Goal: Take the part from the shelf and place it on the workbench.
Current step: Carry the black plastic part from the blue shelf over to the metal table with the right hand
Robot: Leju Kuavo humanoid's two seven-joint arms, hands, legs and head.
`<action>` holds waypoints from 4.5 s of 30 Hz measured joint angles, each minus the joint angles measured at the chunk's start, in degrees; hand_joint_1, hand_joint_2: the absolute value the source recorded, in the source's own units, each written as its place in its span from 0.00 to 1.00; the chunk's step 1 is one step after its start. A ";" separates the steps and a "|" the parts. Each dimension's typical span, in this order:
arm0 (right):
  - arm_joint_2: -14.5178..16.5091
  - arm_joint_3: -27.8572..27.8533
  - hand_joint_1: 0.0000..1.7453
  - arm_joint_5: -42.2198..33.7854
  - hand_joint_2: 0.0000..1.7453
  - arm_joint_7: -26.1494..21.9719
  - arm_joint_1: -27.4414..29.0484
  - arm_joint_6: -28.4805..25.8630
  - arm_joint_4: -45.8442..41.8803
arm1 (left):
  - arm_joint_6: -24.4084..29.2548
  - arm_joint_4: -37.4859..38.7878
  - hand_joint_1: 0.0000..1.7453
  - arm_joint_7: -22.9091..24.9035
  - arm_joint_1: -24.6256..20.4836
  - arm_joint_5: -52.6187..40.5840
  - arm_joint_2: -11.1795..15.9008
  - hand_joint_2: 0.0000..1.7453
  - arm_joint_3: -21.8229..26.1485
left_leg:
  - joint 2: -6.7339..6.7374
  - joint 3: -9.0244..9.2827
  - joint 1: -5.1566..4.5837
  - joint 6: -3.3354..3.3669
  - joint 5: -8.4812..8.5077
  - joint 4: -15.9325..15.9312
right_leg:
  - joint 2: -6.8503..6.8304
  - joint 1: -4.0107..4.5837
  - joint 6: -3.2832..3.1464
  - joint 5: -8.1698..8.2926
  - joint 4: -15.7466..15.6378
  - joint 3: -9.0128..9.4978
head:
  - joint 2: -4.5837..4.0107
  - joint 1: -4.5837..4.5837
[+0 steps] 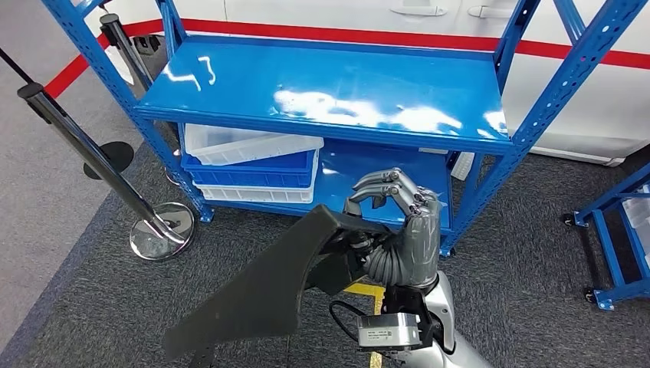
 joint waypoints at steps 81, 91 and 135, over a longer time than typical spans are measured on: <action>-0.02 1.57 1.00 -13.36 1.00 -4.55 -0.69 0.78 -0.29 | -1.64 0.01 0.00 2.36 0.17 0.25 -0.79 1.00 -1.49 | -7.28 -4.04 0.34 0.28 6.05 -7.66 | 4.18 -0.76 2.06 -4.61 -0.91 6.51 | 0.00 0.37; 0.00 1.57 1.00 -14.25 1.00 -4.92 -0.64 1.29 -0.34 | -1.56 0.00 0.00 2.33 0.34 0.24 -0.67 1.00 -1.66 | 0.28 -7.90 1.14 -2.15 3.55 0.63 | -2.87 -1.14 1.36 -4.81 -1.69 7.47 | 0.00 -0.37; 0.02 1.42 1.00 -35.30 1.00 -14.59 0.46 6.18 -1.67 | -0.75 0.00 0.00 0.15 0.34 1.34 -0.37 1.00 -1.82 | -2.31 -2.86 0.32 1.89 6.60 -9.43 | -0.17 -0.75 3.74 -11.95 13.54 0.73 | 0.00 0.60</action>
